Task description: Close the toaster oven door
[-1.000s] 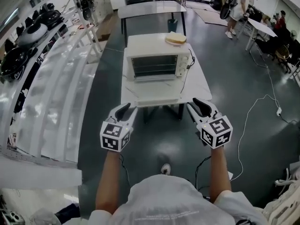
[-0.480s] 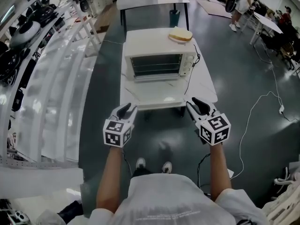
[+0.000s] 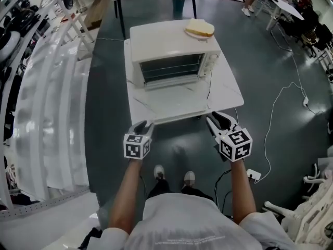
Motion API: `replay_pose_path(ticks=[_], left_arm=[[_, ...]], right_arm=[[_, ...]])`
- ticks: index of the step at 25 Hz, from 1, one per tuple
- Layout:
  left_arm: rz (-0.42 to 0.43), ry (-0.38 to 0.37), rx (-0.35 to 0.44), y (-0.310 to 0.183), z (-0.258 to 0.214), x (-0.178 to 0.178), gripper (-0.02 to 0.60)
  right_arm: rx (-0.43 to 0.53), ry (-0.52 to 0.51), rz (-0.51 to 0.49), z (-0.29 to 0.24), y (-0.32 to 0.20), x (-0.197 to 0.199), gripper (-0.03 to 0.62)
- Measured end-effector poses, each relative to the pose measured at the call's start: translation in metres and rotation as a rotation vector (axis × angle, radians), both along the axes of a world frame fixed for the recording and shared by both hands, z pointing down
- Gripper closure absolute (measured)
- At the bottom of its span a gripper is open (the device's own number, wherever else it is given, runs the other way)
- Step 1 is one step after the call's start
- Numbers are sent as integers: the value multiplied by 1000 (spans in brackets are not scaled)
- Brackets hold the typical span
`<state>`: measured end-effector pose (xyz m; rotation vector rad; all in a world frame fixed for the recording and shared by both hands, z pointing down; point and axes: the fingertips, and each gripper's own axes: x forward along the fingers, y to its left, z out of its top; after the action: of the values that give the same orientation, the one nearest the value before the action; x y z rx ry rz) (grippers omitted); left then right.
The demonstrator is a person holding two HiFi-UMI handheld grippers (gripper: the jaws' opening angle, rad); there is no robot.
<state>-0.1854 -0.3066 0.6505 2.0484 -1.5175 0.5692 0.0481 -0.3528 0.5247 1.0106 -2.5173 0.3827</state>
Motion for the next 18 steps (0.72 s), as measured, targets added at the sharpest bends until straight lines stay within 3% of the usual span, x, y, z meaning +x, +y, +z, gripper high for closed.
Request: replay_pose_path(ticks=[3,7,18], left_arm=[[-26,9,-58,-1,34,-8,459],[7,52,-120,-4,69,1,459],[-17,101,-172,-35,120,14,459]], right_arm=[[-35,10,42,16,2,-4,484],[-72,29,88,33,8,-3,484],[-131,75,159,55,21,13,484]])
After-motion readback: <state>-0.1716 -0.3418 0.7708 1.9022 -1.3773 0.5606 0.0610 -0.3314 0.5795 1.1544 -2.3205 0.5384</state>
